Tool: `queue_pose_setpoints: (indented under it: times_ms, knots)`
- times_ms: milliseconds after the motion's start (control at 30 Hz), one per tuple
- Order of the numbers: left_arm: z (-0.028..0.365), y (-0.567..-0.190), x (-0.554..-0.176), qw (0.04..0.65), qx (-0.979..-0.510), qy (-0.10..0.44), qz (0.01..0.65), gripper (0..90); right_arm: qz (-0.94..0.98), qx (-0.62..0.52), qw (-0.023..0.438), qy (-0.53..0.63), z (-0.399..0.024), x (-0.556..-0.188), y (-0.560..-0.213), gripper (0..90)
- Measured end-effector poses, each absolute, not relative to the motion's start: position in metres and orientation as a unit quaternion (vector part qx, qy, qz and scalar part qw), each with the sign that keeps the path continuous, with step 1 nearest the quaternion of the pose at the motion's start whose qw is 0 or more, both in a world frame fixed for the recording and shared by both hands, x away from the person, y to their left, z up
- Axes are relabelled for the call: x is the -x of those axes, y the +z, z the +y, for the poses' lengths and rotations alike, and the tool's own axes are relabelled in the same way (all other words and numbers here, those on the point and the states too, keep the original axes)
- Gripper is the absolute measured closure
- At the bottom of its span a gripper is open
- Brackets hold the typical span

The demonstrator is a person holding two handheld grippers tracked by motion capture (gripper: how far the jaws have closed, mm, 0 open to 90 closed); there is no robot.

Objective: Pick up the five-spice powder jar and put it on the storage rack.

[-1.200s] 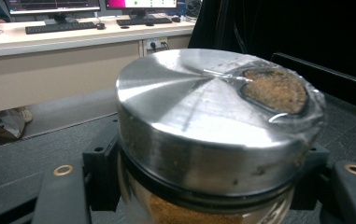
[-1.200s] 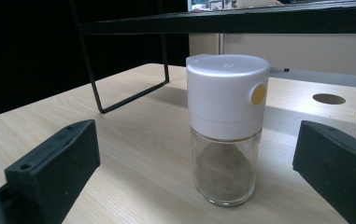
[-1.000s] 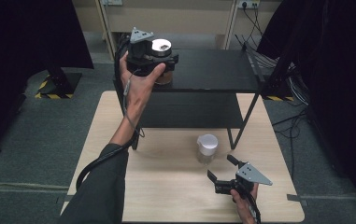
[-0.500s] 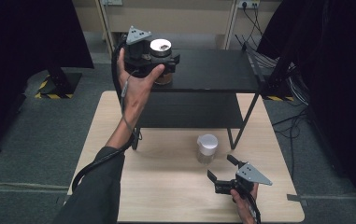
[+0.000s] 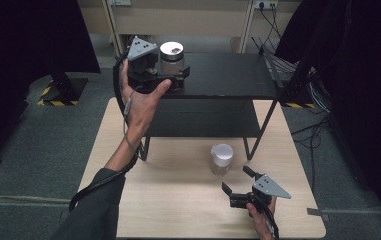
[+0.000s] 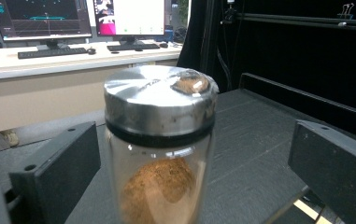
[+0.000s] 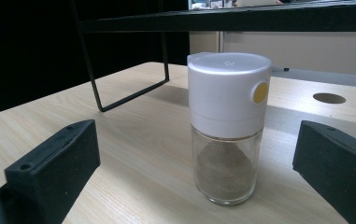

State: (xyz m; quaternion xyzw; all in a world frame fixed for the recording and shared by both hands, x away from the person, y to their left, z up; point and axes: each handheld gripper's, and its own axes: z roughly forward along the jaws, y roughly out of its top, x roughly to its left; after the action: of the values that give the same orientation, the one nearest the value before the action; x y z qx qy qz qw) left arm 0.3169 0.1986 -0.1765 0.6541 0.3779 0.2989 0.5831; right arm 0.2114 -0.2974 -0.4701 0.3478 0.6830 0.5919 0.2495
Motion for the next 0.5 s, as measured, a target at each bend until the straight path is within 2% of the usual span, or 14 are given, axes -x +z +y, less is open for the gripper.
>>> queue_pose_setpoints:
  times_ms: [500]
  knots:
    - [0.214, -0.2, -0.289, 0.608, -0.649, 0.295, 0.35, 1.8, 0.685, -0.346, 0.251, 0.59, -0.297, -0.211, -0.47, 0.9]
